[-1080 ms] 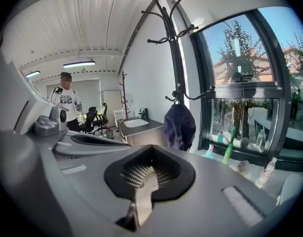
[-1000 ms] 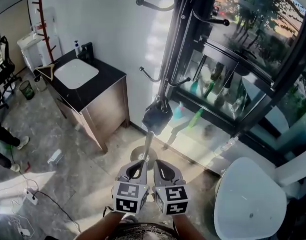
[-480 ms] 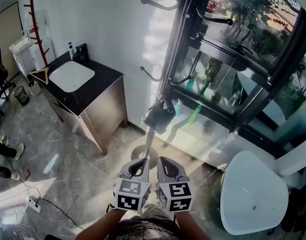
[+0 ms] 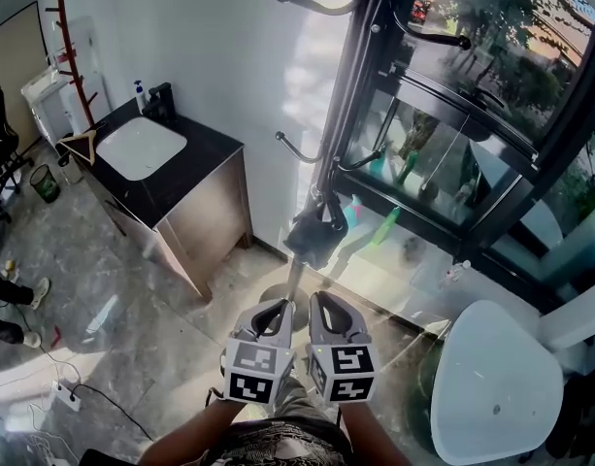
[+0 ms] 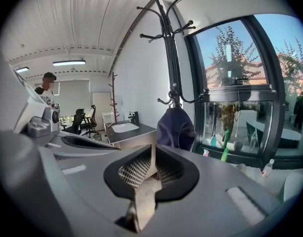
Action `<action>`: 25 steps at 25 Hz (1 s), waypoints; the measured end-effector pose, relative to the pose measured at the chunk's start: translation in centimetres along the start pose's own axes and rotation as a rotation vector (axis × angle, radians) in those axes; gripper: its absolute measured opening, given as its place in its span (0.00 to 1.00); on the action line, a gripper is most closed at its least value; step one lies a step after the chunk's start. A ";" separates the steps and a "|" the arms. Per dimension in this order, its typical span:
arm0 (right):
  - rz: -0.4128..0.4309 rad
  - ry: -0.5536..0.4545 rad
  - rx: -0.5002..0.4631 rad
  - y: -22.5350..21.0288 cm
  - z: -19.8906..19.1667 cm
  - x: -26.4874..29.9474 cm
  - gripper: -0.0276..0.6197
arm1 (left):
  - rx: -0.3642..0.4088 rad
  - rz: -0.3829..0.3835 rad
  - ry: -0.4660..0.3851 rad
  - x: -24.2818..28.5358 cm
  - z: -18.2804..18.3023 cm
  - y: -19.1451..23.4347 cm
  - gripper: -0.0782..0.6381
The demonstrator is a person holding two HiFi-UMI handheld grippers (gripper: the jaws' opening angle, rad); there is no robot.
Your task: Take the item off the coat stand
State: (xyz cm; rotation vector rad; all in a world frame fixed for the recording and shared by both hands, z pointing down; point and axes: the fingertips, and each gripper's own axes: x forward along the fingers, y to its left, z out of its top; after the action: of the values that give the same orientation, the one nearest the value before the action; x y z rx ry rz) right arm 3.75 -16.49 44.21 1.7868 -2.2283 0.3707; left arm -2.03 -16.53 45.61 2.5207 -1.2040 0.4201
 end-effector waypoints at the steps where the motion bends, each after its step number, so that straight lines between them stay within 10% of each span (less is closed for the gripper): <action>1: -0.003 -0.003 -0.002 -0.2 0.2 0.4 0.07 | 0.002 0.003 0.003 0.3 0.1 0.2 0.11; 25: -0.021 0.059 -0.006 -4.4 0.1 9.3 0.24 | 0.024 0.039 0.014 7.0 2.9 4.0 0.11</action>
State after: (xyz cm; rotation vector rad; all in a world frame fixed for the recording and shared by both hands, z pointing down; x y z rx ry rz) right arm 6.14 -25.92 47.62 1.7710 -2.1672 0.4073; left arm -0.55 -24.96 46.34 2.5136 -1.2526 0.4630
